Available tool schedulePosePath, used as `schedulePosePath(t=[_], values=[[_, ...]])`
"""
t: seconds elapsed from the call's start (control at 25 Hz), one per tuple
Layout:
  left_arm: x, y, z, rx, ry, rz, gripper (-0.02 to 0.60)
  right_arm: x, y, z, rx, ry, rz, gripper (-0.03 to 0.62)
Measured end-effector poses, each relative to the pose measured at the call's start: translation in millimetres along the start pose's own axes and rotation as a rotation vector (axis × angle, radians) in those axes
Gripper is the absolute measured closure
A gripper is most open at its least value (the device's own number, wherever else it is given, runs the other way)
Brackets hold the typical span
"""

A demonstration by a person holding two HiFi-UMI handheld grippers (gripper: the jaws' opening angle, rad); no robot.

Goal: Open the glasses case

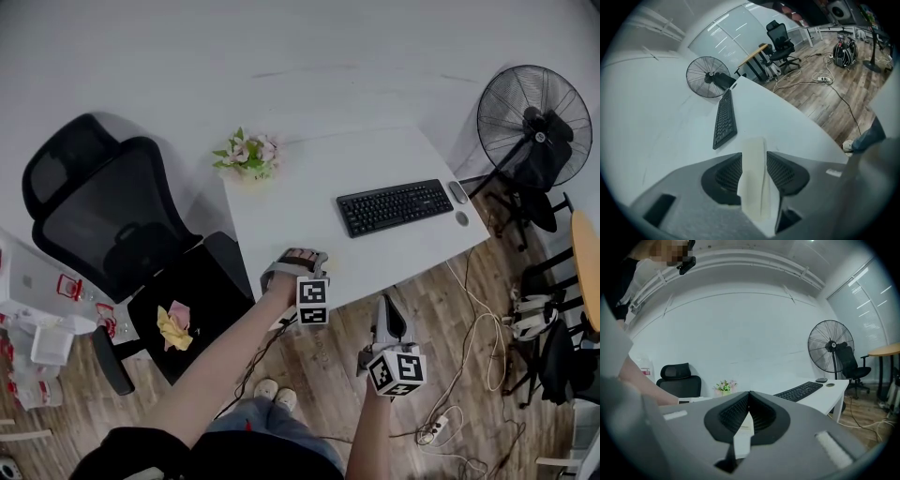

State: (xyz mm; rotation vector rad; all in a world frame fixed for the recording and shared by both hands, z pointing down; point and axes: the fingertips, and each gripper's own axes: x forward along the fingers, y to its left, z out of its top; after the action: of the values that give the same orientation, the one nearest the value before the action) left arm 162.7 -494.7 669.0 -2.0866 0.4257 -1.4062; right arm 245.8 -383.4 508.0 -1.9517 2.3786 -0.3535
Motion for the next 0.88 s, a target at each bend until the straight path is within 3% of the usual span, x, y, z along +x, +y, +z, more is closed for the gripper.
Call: schedulePosePath(t=[0.76, 0.88], values=[[23.3, -10.3, -8.5, 0.061, 0.051, 0.017, 0.465, -5.1, -12.6, -14.3, 0.011, 0.033, -0.024, 0.583], [21.4, -9.2, -6.6, 0.069, 0.049, 0.031, 0.499, -6.2, -13.7, -13.5, 0.014, 0.029, -0.023, 0.583]])
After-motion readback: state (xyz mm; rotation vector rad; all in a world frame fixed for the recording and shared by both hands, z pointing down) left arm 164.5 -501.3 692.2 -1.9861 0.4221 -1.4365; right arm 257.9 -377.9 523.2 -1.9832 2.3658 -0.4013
